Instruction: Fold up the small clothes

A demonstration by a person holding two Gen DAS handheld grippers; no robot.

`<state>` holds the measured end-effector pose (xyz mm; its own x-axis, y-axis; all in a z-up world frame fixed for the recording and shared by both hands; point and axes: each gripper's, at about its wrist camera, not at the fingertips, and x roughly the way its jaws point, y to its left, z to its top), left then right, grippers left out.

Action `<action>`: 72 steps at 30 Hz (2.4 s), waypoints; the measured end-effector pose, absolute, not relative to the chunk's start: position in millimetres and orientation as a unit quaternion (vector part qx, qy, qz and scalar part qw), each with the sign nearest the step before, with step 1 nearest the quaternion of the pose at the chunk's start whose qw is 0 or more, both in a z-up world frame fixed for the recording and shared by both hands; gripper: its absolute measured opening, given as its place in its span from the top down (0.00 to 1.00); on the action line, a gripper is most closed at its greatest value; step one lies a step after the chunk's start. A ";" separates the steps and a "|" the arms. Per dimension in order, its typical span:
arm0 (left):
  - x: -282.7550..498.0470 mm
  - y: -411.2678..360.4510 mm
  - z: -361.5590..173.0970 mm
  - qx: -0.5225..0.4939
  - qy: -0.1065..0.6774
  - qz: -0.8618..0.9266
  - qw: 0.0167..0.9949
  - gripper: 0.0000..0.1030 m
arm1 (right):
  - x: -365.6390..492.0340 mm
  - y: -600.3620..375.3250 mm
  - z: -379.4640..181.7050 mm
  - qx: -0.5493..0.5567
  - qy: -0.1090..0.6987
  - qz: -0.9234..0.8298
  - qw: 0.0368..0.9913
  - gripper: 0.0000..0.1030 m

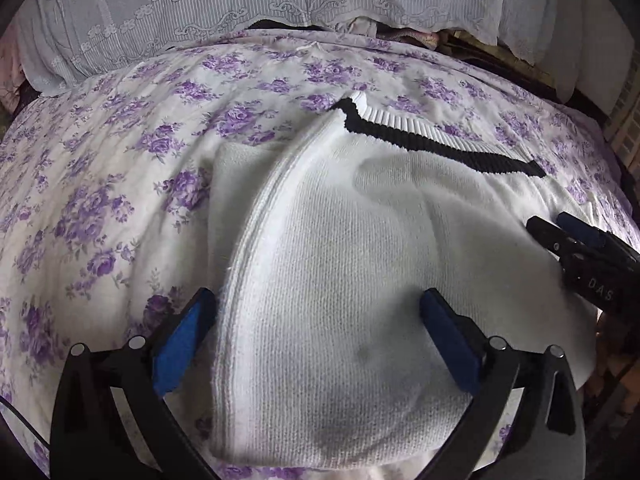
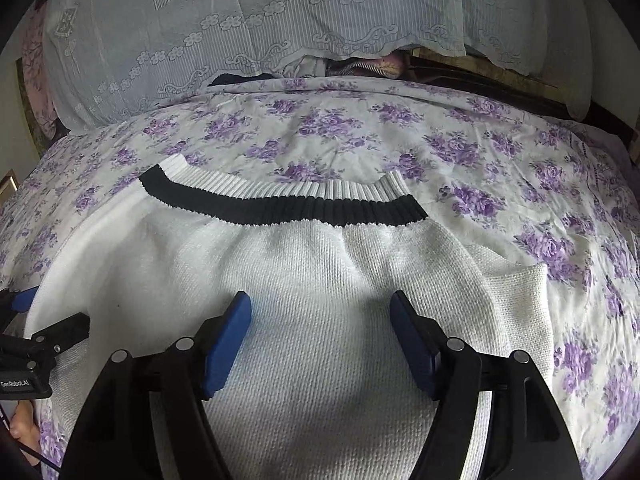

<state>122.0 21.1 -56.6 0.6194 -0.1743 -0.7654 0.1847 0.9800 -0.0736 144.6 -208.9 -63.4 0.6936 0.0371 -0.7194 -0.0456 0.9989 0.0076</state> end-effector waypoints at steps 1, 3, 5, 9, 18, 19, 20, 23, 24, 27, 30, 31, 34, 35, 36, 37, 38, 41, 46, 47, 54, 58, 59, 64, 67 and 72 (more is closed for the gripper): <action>115.3 22.9 -52.3 0.003 0.415 -0.103 0.904 0.05 | 136.4 -210.3 -59.3 -0.002 0.382 0.018 0.924 0.30; 102.1 29.7 -43.5 -0.013 0.396 -0.116 0.911 0.05 | 118.4 -210.3 -50.9 0.009 0.371 0.024 0.928 0.30; 94.5 36.3 -41.1 -0.019 0.390 -0.107 0.914 0.05 | 101.8 -203.7 -48.5 -0.001 0.368 0.035 0.929 0.30; 119.8 43.9 -72.0 -0.032 0.464 -0.086 0.881 0.04 | 98.8 -196.8 -59.1 -0.013 0.392 0.040 0.919 0.26; 117.1 45.8 -70.9 -0.038 0.457 -0.087 0.885 0.04 | 97.7 -194.7 -60.4 -0.015 0.394 0.037 0.918 0.23; 116.3 46.0 -70.6 -0.039 0.456 -0.088 0.885 0.04 | 97.7 -195.1 -60.3 -0.014 0.394 0.038 0.918 0.22; 115.8 45.8 -69.8 -0.038 0.455 -0.087 0.886 0.04 | 97.5 -194.9 -59.9 -0.012 0.393 0.039 0.919 0.22; 103.4 46.6 -57.6 -0.036 0.430 -0.092 0.897 0.04 | 89.8 -207.4 -51.3 0.021 0.372 0.054 0.926 0.22; 97.0 46.7 -51.4 -0.036 0.417 -0.101 0.903 0.04 | 84.5 -213.8 -45.4 0.037 0.359 0.056 0.931 0.22; 83.4 43.8 -37.2 -0.035 0.396 -0.119 0.910 0.04 | 69.9 -237.8 -29.3 0.079 0.333 0.057 0.938 0.22; 82.4 33.2 -25.5 -0.028 0.393 -0.135 0.909 0.04 | 60.0 -264.9 -18.3 0.115 0.314 0.042 0.942 0.22; 83.9 27.9 -20.6 -0.024 0.391 -0.138 0.910 0.04 | 57.8 -274.0 -16.4 0.128 0.309 0.034 0.942 0.22; 90.0 6.9 -5.8 -0.004 0.381 -0.144 0.913 0.04 | 58.2 -298.0 -17.4 0.167 0.307 0.019 0.937 0.22; 93.1 -1.0 -2.5 0.001 0.379 -0.148 0.913 0.04 | 59.9 -303.3 -20.1 0.177 0.311 0.014 0.934 0.22; 96.8 -8.9 -1.7 0.007 0.380 -0.151 0.912 0.04 | 61.8 -306.7 -23.6 0.184 0.316 0.008 0.931 0.22; 101.0 -17.6 -3.7 0.016 0.384 -0.152 0.910 0.04 | 64.2 -307.7 -27.6 0.186 0.322 0.006 0.928 0.22; 105.3 -25.7 -8.9 0.027 0.389 -0.150 0.909 0.04 | 66.5 -307.3 -31.8 0.183 0.329 0.004 0.926 0.22; 118.4 -51.7 -48.4 0.091 0.419 -0.116 0.896 0.04 | 74.9 -299.8 -47.4 0.167 0.359 0.000 0.918 0.22; 111.3 -45.3 -54.5 0.080 0.395 -0.114 0.908 0.04 | 75.5 -294.0 -53.3 0.160 0.366 -0.005 0.917 0.22; 109.9 -44.9 -54.5 0.080 0.392 -0.113 0.909 0.04 | 74.1 -293.3 -51.8 0.158 0.362 -0.005 0.919 0.22; 108.1 -42.6 -53.8 0.076 0.390 -0.117 0.910 0.04 | 61.2 -264.7 -34.8 0.103 0.324 0.011 0.940 0.22; 108.2 -42.4 -54.2 0.075 0.390 -0.117 0.910 0.04 | 66.2 -237.5 -45.4 0.046 0.352 0.038 0.934 0.22; 108.4 -41.9 -54.3 0.075 0.390 -0.117 0.910 0.04 | 71.5 -233.3 -52.6 0.035 0.376 0.039 0.925 0.16; 107.9 -43.3 -54.2 0.075 0.390 -0.115 0.911 0.04 | 76.9 -227.9 -60.0 0.023 0.398 0.046 0.916 0.05; 107.7 -42.7 -54.3 0.074 0.390 -0.116 0.911 0.04 | 76.9 -227.4 -60.9 0.023 0.400 0.049 0.915 0.03; 92.5 -21.2 -37.9 0.059 0.366 -0.112 0.922 0.04 | 62.6 -242.3 -45.9 0.061 0.352 0.054 0.932 0.04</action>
